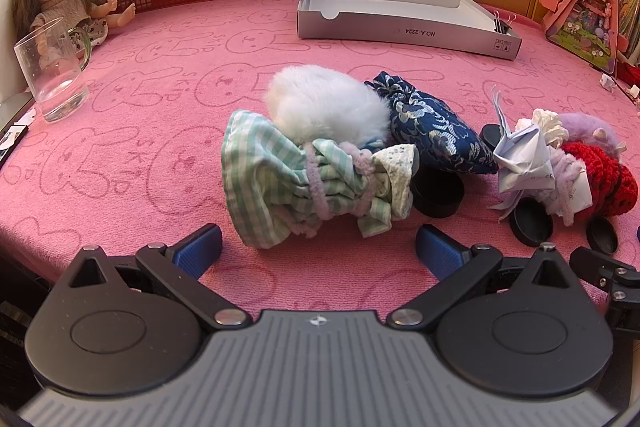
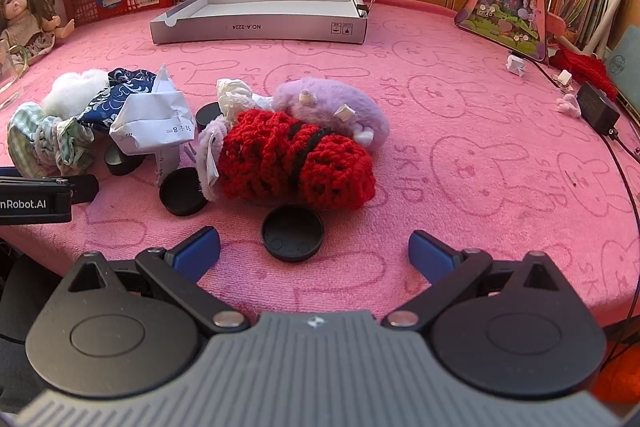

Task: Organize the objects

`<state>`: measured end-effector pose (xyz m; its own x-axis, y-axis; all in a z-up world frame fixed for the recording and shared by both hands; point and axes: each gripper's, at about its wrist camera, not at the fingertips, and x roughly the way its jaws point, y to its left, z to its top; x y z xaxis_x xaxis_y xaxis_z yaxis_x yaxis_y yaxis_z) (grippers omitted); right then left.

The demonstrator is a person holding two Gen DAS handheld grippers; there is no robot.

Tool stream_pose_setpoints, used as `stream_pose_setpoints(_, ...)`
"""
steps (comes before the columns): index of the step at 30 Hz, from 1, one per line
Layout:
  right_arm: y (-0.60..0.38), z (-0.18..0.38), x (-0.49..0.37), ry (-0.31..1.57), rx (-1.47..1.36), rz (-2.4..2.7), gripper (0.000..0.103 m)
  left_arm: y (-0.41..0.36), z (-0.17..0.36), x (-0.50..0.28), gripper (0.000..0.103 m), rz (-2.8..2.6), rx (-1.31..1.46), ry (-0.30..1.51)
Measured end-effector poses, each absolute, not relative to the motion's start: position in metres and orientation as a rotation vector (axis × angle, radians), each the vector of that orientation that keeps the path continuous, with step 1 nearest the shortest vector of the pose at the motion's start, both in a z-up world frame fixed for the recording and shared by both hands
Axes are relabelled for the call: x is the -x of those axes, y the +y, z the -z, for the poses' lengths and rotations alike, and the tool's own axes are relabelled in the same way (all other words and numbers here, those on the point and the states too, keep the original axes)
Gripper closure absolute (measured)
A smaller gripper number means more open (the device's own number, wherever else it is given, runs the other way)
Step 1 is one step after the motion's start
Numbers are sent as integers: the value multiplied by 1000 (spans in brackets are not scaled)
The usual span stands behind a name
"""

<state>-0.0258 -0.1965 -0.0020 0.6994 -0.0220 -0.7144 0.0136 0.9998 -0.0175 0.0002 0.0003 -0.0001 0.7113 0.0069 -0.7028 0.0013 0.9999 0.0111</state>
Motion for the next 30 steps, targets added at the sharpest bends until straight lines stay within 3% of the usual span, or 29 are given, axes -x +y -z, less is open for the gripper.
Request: stream_pose_setpoints(30,-194,2,29,791,8,27,0,0,0,0,0,-3,-12,781)
